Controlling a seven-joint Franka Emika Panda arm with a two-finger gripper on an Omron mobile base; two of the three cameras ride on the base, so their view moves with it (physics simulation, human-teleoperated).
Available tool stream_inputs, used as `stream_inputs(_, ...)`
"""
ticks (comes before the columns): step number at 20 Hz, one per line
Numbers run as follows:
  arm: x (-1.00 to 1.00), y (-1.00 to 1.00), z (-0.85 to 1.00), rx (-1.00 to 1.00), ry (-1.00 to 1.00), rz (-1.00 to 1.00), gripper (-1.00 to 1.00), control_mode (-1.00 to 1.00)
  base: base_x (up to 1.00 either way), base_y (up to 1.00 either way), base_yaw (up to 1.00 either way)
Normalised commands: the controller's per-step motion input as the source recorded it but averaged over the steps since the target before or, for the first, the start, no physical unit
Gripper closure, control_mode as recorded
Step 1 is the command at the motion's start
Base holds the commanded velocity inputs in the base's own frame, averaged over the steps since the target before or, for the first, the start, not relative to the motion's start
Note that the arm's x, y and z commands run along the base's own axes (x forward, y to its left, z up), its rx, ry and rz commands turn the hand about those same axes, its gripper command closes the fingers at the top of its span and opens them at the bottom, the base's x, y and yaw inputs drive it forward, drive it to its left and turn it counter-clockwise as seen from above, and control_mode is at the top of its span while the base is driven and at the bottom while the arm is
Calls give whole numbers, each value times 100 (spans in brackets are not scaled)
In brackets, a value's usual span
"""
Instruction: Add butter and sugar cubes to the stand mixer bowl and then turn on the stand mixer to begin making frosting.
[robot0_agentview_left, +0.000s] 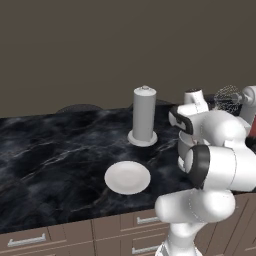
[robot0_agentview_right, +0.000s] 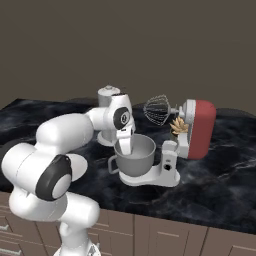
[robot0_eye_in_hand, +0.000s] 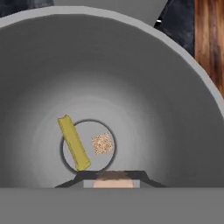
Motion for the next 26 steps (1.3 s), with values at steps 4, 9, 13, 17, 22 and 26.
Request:
stream_inputs(4,2,0,-34,0,0,0,-100,-100,0,0,0)
stream_inputs(9,0,0,-17,0,-5,0,-100,-100,0,0,0)
stream_inputs(13,-1,0,-1,0,-5,0,-100,-100,0,0,0)
stream_inputs(17,-19,13,28,-1,-9,0,-100,-100,0,0,0)
stream_inputs(22,-30,38,53,-3,-9,0,-100,-100,0,0,0)
stream_inputs(26,-47,39,31,-1,-10,-1,-100,-100,0,0,0)
